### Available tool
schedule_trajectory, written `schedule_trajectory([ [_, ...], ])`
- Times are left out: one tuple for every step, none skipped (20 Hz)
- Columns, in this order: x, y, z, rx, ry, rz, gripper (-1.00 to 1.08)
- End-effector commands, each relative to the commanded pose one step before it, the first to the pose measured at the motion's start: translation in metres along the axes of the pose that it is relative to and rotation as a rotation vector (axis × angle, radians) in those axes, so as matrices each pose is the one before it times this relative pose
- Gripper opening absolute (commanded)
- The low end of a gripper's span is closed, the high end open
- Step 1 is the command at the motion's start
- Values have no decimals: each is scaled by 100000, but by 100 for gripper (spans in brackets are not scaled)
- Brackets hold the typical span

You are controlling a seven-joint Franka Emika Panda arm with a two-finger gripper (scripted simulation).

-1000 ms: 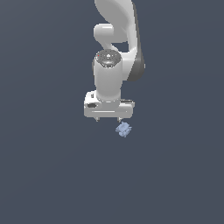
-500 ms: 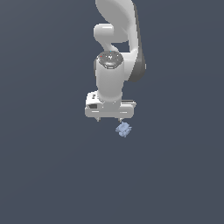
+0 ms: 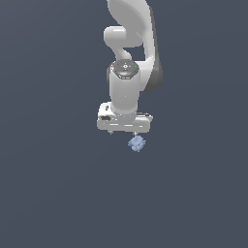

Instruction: Pick up the object and move it to a goal position.

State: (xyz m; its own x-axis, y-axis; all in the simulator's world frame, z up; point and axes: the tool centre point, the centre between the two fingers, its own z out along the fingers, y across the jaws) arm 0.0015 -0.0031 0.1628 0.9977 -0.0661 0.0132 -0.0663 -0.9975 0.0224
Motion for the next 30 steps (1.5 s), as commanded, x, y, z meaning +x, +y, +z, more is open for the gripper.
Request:
schedule_trajectory([
  [-142,-460,422,230,-111,3314,100],
  [-73,-206,196,103,-44,1593,100],
  [-83,-217,209,107,-49,1710,100],
  [-94,-229,223,109,-54,1827,100],
  [-106,-239,237,111,-60,1947,100],
  [-120,-250,252,112,-65,2066,100],
  [-133,-258,266,113,-70,2189,100],
  [-149,-266,279,111,-75,2310,100],
  [-160,-265,284,106,-78,2358,100],
  [-168,-258,284,98,-78,2361,100],
  [-176,-249,283,91,-79,2364,100],
  [-183,-242,282,83,-78,2365,100],
  [-190,-234,282,76,-78,2368,100],
  [-197,-226,281,68,-77,2370,100],
  [-203,-217,280,61,-76,2373,100],
  [-210,-209,279,54,-74,2374,100],
  [-214,-198,276,46,-71,2356,100],
  [-209,-181,262,38,-65,2247,100],
  [-202,-163,247,30,-60,2128,100],
  [-194,-148,232,24,-54,2006,100],
  [-185,-132,217,18,-48,1888,100],
  [-176,-118,203,14,-43,1767,100],
  [-166,-105,188,10,-38,1645,100],
  [-156,-94,174,7,-34,1523,100],
  [-144,-81,160,4,-29,1405,100],
  [-133,-72,145,2,-25,1280,100],
  [-121,-62,131,1,-22,1160,100],
  [-109,-54,117,-1,-19,1038,100],
  [-97,-46,103,-1,-16,916,100],
  [-83,-38,89,-2,-13,796,100],
])
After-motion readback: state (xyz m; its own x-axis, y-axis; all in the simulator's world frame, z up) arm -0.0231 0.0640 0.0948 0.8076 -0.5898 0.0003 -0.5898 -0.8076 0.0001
